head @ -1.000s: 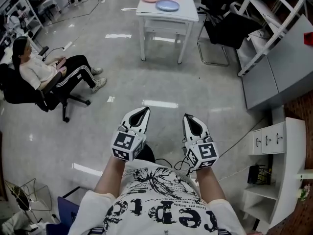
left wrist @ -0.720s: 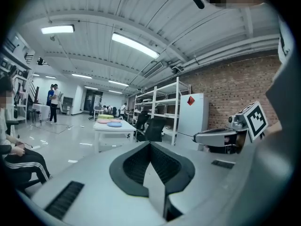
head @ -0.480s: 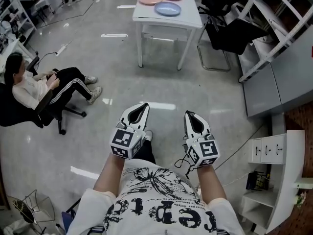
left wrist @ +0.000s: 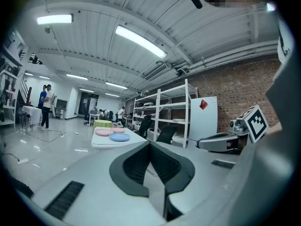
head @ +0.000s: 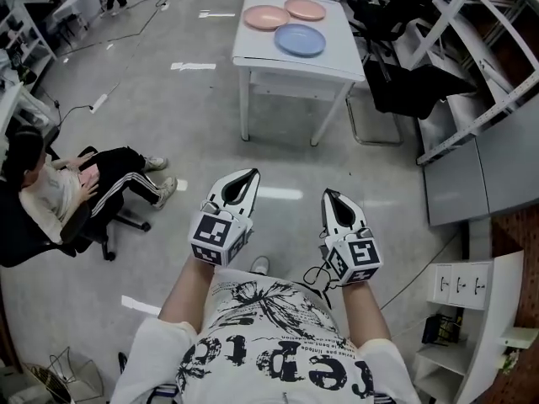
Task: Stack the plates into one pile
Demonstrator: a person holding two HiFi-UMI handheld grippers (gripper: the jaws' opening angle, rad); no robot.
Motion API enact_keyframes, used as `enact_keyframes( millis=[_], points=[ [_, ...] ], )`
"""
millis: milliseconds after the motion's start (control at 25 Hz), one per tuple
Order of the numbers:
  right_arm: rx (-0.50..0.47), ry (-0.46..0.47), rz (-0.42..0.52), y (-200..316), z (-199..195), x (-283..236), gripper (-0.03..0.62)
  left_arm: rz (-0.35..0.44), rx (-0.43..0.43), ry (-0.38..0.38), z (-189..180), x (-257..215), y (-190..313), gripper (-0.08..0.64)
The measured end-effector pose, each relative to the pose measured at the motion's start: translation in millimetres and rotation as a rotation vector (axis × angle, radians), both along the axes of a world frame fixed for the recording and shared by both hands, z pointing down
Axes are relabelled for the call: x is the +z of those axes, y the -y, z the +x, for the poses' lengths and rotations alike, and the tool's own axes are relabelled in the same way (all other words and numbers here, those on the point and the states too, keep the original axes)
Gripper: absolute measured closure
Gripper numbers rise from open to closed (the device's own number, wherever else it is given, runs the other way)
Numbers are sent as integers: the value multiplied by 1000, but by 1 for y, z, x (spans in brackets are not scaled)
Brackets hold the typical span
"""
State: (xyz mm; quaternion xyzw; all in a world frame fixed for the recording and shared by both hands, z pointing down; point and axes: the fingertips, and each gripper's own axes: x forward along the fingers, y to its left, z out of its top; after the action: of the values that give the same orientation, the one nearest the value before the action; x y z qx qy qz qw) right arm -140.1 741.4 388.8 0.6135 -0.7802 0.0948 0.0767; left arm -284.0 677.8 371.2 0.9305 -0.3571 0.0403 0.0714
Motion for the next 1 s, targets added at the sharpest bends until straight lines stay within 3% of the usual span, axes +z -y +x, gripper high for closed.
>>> enact_keyframes(
  millis=[320,600,1000],
  points=[
    [-30,-3,-28,110,17,13,584,-21,-18,42,18,17,94,548],
    [-95,-25,-55,207,51,46,584,-53,-85,71,51,49,183,548],
    [-133,0,-74,413,165,34,584,-75,-166,68,147,36,378,548]
  ],
)
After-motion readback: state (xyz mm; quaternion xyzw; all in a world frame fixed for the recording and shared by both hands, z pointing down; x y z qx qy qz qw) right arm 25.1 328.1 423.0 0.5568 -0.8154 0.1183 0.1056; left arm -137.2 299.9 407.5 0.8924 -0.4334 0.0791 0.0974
